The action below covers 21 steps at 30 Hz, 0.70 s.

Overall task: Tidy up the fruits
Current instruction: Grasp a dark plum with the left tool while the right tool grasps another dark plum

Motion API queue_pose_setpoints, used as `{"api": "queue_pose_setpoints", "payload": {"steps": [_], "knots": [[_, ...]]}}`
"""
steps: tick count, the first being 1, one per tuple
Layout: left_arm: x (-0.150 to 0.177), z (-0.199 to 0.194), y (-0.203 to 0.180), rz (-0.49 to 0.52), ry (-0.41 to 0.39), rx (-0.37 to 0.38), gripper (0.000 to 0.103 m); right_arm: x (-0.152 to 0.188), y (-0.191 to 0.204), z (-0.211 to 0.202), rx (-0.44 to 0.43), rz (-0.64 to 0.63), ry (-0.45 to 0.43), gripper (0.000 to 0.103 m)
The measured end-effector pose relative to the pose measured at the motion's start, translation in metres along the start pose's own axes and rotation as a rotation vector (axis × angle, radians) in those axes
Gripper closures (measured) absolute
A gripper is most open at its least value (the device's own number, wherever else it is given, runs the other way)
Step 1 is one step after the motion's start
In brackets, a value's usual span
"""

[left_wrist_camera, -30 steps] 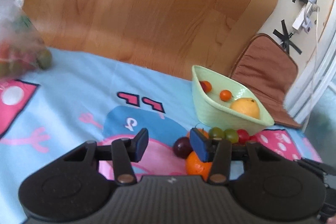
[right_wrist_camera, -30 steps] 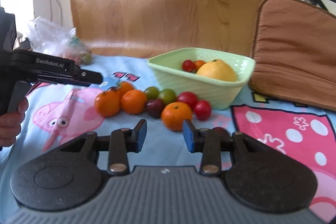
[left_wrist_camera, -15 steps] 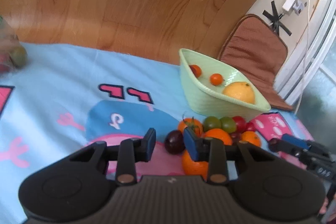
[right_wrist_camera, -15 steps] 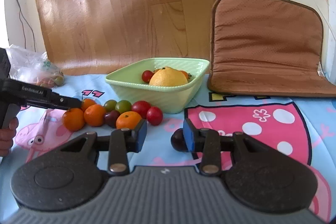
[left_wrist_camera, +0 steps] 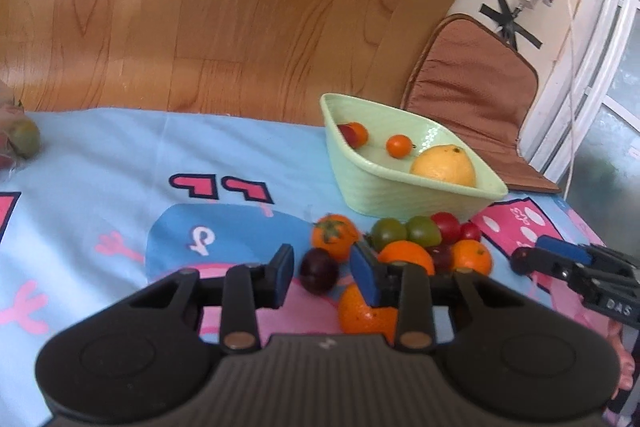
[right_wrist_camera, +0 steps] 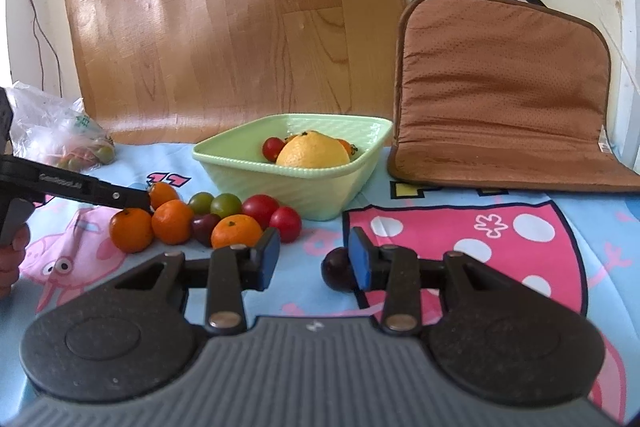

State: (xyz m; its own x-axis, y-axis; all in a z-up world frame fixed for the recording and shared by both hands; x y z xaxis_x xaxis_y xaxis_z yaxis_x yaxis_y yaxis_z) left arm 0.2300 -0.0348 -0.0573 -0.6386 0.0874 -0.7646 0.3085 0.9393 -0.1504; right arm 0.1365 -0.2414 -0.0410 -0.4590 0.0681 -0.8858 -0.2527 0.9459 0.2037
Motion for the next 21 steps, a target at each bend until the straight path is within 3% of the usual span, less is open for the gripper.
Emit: {"api": "queue_pose_setpoints", "payload": {"steps": [3, 6, 9, 11, 14, 15, 21], "knots": [[0.001, -0.003, -0.002, -0.02, -0.004, 0.015, 0.071, 0.001, -0.002, 0.001, -0.001, 0.012, 0.007, 0.062], [0.001, -0.005, -0.005, -0.016, -0.007, 0.04, 0.058, 0.001, -0.003, 0.003, -0.006, 0.02, 0.015, 0.062], [0.0, 0.003, 0.001, -0.022, -0.003, 0.002, 0.053, 0.003, -0.004, 0.006, -0.011, 0.03, 0.033, 0.057], [0.001, 0.01, 0.012, -0.053, 0.018, -0.016, 0.055, 0.004, -0.005, 0.007, -0.016, 0.041, 0.039, 0.057], [0.002, 0.011, 0.018, -0.072, 0.019, -0.005, 0.067, 0.006, -0.004, 0.008, -0.024, 0.047, 0.049, 0.054], [0.003, 0.01, 0.017, -0.064, 0.018, 0.0, 0.077, 0.006, -0.002, 0.009, -0.03, 0.041, 0.053, 0.054], [0.004, 0.003, 0.015, -0.049, 0.004, -0.022, 0.077, 0.013, 0.016, 0.022, -0.082, -0.026, 0.129, 0.053]]}}
Point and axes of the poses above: each gripper's, at about its wrist camera, not at the fingertips, and z roughly the way its jaws point, y to its left, x to its underside, the point moved 10 cm from there along z, roughly the way its jaws point, and after that the axes turned 13 degrees about -x, right-handed, at the moved point
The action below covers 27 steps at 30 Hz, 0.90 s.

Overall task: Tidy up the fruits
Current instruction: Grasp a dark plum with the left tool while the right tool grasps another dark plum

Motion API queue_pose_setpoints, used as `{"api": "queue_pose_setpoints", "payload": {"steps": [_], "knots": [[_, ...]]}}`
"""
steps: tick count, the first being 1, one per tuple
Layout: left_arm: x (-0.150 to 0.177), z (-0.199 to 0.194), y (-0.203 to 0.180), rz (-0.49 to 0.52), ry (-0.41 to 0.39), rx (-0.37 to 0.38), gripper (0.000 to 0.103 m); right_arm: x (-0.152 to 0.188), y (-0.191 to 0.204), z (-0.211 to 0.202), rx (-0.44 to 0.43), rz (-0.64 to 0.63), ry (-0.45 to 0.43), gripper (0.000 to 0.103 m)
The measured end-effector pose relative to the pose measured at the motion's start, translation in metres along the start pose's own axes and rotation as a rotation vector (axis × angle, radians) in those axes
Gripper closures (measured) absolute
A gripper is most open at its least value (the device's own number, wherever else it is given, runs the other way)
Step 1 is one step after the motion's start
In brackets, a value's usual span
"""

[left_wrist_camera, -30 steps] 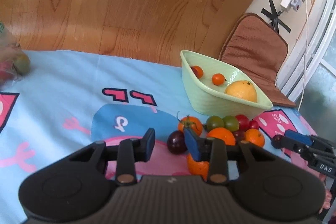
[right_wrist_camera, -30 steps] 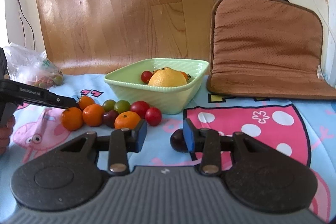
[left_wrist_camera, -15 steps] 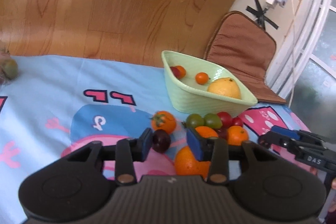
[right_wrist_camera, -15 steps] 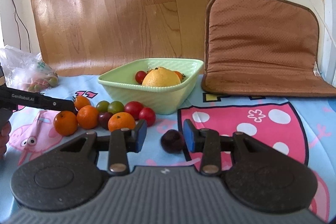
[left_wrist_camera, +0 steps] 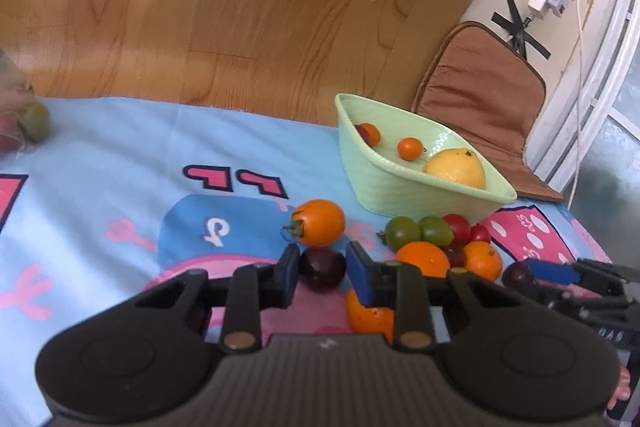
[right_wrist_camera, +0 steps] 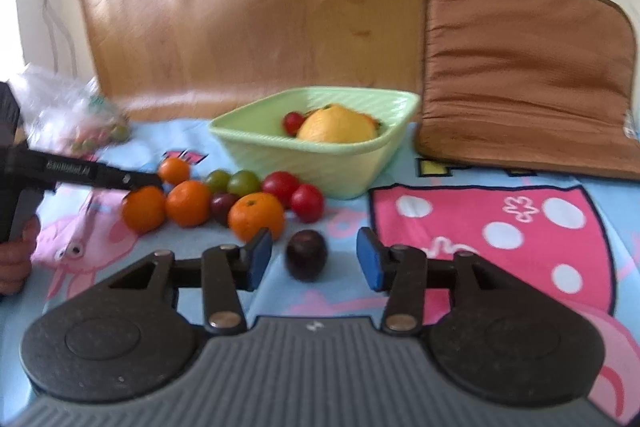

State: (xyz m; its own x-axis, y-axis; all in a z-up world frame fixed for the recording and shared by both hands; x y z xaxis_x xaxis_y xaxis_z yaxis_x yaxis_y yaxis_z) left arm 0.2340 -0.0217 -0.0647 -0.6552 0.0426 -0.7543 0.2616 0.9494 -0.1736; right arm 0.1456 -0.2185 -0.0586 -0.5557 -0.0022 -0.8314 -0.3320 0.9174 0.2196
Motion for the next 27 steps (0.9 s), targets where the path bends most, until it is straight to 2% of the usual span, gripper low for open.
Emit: {"api": "queue_pose_setpoints", "payload": {"steps": [2, 4, 6, 7, 8, 12, 19, 24, 27], "knots": [[0.001, -0.003, 0.007, -0.007, -0.002, -0.026, 0.077, 0.004, 0.002, 0.009, -0.002, -0.014, 0.052, 0.053], [0.001, -0.008, 0.014, -0.035, -0.01, -0.043, 0.077, 0.004, 0.004, 0.01, 0.0, -0.026, 0.057, 0.054], [0.001, -0.018, 0.021, -0.072, -0.026, -0.043, 0.077, 0.004, 0.005, 0.009, 0.023, -0.045, 0.056, 0.065], [0.002, -0.025, 0.022, -0.084, -0.035, -0.034, 0.077, 0.004, 0.005, 0.007, 0.037, -0.049, 0.049, 0.074], [0.002, -0.031, 0.022, -0.091, -0.043, -0.024, 0.077, 0.004, 0.004, 0.005, 0.038, -0.049, 0.045, 0.075], [0.018, -0.061, 0.002, -0.051, -0.063, 0.026, 0.077, 0.012, 0.014, -0.006, 0.014, -0.057, 0.039, 0.075], [0.058, -0.078, -0.053, 0.052, -0.025, 0.124, 0.077, 0.031, 0.042, -0.027, -0.015, -0.146, 0.051, 0.075], [0.073, -0.079, -0.082, 0.115, -0.035, 0.13, 0.077, 0.037, 0.047, -0.046, -0.021, -0.141, 0.032, 0.075], [0.082, -0.079, -0.094, 0.171, -0.053, 0.103, 0.077, 0.043, 0.047, -0.053, -0.026, -0.137, 0.033, 0.075]]}}
Point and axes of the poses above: each gripper's, at about its wrist camera, not at the fingertips, and z roughly the way its jaws point, y to its left, x to its underside, the point moved 10 cm from there along z, roughly the way its jaws point, and after that the axes turned 13 degrees about -x, right-handed, at the moved point
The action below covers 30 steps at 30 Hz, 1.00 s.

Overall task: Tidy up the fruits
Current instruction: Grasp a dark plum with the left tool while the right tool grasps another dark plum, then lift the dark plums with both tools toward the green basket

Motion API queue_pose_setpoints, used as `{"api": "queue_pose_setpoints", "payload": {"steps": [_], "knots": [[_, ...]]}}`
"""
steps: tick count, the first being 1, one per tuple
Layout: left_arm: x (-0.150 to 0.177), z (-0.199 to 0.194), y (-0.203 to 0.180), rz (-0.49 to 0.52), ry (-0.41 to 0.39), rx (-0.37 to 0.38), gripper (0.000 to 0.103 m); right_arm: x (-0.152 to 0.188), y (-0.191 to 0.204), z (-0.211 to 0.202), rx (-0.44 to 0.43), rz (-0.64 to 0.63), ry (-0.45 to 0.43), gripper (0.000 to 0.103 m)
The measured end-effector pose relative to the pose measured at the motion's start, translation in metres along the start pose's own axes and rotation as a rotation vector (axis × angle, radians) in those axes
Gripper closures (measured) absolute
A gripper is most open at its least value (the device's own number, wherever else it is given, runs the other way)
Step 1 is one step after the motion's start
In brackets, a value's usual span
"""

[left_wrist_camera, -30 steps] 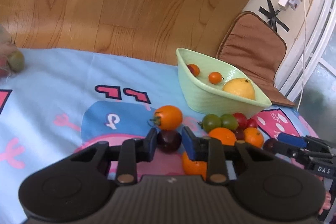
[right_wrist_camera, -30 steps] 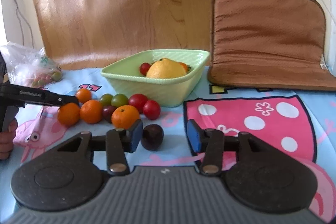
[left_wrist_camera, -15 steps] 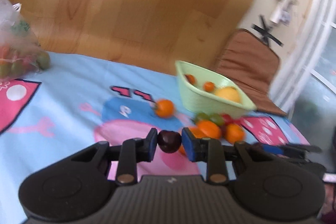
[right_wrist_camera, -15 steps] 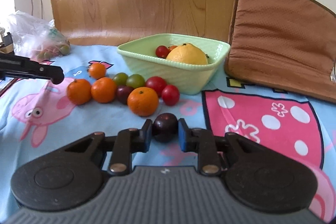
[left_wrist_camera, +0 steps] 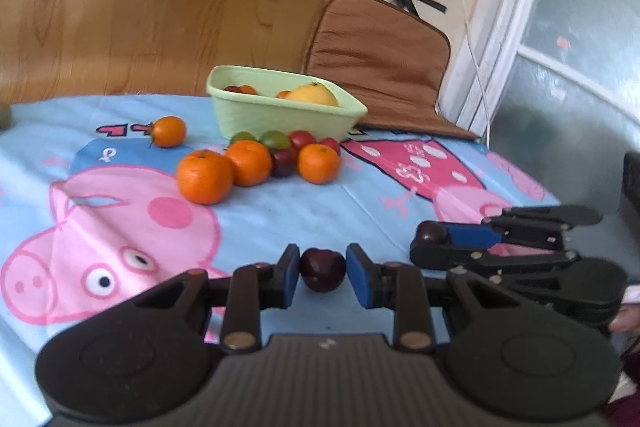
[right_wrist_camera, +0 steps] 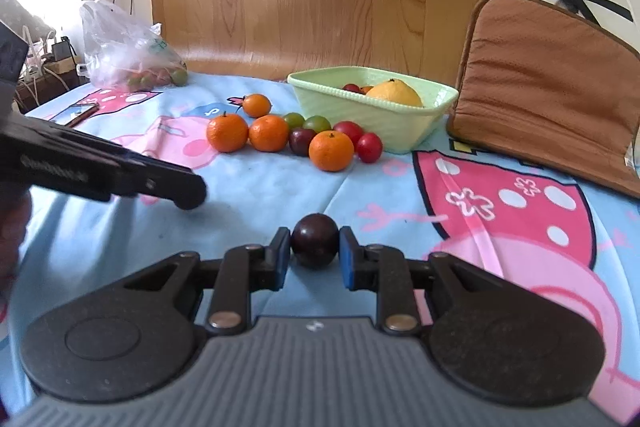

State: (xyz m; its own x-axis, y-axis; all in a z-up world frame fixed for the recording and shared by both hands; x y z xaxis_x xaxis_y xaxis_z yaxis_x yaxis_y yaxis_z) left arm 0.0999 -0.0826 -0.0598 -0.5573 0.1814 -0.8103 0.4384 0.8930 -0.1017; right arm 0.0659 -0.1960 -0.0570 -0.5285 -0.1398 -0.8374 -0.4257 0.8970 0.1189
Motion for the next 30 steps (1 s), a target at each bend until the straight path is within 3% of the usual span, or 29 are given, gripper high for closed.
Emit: {"api": "queue_pose_setpoints", "payload": {"steps": [4, 12, 20, 30], "knots": [[0.003, -0.001, -0.002, 0.034, -0.012, -0.038, 0.073, 0.007, 0.002, -0.001, -0.015, 0.013, 0.0, 0.074], [0.004, 0.003, -0.004, 0.037, 0.004, -0.043, 0.069, 0.008, 0.003, -0.001, -0.029, 0.023, -0.009, 0.071], [0.003, 0.002, -0.003, 0.014, 0.003, -0.01, 0.077, 0.008, 0.005, 0.0, -0.019, 0.004, -0.006, 0.074], [0.001, 0.0, -0.002, -0.005, -0.007, 0.012, 0.077, 0.007, 0.012, 0.001, -0.052, 0.012, -0.012, 0.074]]}}
Point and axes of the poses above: each gripper's, at about its wrist camera, not at the fingertips, and z roughly the way its jaws point, y to its left, x to its underside, the point moved 10 cm from there along z, roughly the way its jaws point, and after that the axes turned 13 degrees about -x, right-handed, at the moved point
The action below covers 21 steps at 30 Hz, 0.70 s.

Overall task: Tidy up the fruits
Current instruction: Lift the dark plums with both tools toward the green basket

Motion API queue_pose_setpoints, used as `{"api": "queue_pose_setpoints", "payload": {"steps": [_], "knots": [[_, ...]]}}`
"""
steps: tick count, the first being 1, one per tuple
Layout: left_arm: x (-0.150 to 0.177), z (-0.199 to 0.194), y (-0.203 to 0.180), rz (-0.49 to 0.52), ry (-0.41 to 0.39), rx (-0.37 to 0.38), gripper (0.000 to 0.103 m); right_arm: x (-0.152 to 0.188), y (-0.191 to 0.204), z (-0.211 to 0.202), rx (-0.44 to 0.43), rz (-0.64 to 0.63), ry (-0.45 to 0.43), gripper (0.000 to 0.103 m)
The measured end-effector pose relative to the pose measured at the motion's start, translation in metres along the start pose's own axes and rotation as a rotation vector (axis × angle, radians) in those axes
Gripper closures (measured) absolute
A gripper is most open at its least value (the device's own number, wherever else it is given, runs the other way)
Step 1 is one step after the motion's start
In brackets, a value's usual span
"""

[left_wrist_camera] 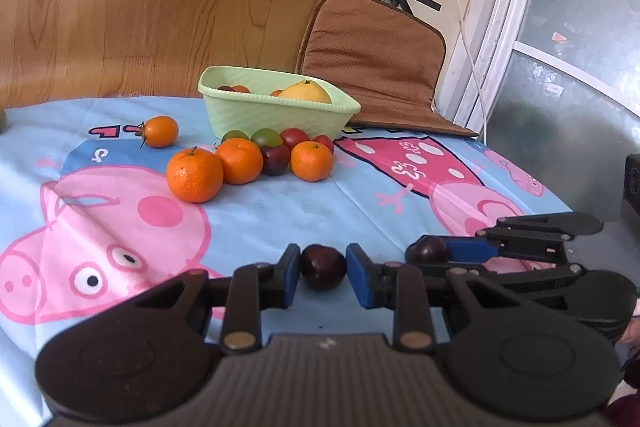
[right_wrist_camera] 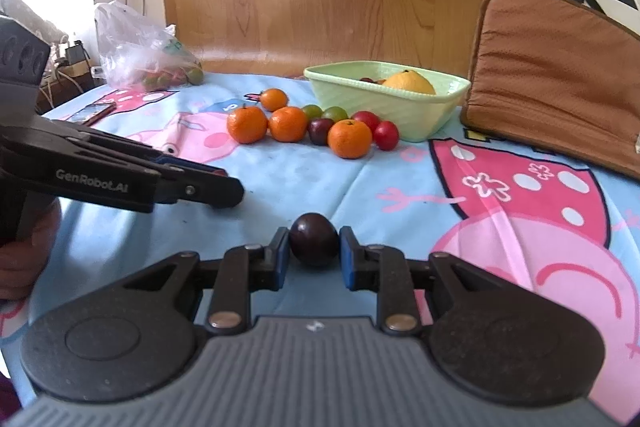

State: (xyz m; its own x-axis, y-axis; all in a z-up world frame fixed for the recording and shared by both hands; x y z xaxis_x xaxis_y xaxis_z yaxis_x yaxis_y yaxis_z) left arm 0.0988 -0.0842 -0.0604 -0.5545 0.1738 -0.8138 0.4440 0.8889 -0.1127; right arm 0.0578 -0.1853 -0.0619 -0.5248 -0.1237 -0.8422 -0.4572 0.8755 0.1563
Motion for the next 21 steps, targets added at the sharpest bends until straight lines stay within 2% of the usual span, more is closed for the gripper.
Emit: {"api": "queue_pose_setpoints", "payload": {"steps": [10, 14, 17, 21], "knots": [[0.0, 0.003, 0.001, 0.002, 0.015, -0.005, 0.077, -0.001, 0.0, 0.001, -0.01, 0.021, -0.005, 0.074], [-0.011, 0.008, 0.005, -0.056, 0.026, 0.026, 0.077, -0.009, -0.01, 0.0, -0.008, 0.048, -0.03, 0.074], [-0.037, 0.017, 0.01, -0.1, 0.014, 0.036, 0.077, -0.026, -0.022, 0.001, 0.007, 0.057, -0.069, 0.074], [-0.089, 0.033, 0.019, -0.118, -0.057, 0.015, 0.077, -0.062, -0.046, 0.01, 0.042, 0.053, -0.139, 0.074]]}}
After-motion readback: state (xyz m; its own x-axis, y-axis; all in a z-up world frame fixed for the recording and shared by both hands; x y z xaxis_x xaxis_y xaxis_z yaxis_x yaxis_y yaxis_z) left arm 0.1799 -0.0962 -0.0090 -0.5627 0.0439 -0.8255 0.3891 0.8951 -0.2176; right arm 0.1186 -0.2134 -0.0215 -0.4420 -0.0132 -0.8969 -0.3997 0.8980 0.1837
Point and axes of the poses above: each gripper's, at about its wrist camera, not at the fingertips, and z roughly the way its jaws point, y to its left, x to its underside, the point moved 10 cm from there along z, roughly the way its jaws point, and after that the axes turned 13 degrees about -x, right-handed, at the moved point
